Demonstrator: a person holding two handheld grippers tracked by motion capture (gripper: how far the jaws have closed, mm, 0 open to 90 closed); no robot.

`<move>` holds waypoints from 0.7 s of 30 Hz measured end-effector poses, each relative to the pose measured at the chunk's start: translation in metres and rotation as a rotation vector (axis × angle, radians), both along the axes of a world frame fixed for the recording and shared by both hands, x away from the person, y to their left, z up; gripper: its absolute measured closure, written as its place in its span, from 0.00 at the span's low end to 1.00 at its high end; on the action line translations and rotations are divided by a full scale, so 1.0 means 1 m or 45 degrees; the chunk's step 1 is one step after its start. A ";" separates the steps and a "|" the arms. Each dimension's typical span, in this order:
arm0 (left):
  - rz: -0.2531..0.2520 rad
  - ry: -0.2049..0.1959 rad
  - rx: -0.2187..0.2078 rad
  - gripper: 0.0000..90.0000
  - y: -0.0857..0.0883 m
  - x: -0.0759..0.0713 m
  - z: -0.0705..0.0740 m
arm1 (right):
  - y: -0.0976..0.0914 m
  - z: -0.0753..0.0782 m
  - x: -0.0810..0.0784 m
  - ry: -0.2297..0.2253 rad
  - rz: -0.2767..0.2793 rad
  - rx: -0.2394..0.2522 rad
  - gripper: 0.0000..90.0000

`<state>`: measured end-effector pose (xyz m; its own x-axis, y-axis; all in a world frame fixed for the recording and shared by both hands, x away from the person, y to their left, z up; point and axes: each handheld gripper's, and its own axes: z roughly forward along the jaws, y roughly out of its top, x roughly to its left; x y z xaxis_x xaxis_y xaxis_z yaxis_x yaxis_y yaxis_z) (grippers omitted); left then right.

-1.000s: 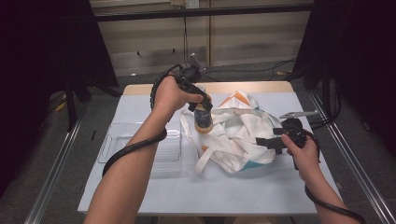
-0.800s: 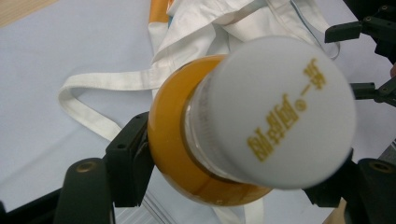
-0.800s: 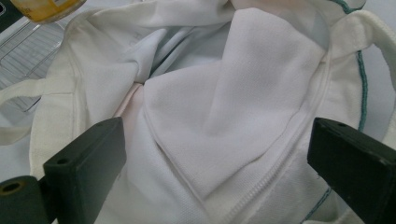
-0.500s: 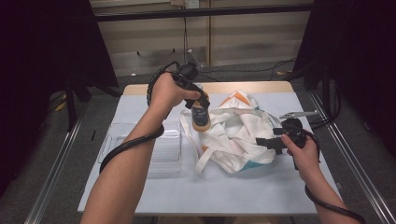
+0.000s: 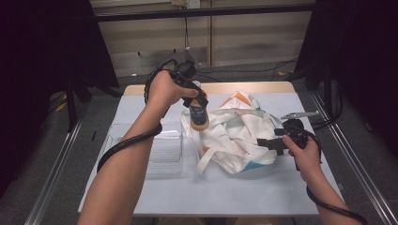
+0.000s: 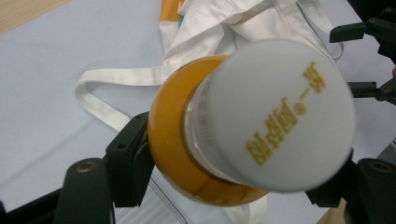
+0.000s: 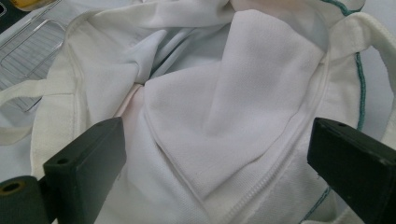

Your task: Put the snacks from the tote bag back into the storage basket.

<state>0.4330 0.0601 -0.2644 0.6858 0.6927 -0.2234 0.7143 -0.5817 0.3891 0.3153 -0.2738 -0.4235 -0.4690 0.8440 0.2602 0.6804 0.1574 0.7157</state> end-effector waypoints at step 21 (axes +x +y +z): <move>0.032 -0.004 0.024 0.33 0.016 0.001 0.007 | 0.002 0.003 0.000 -0.014 0.005 -0.008 0.05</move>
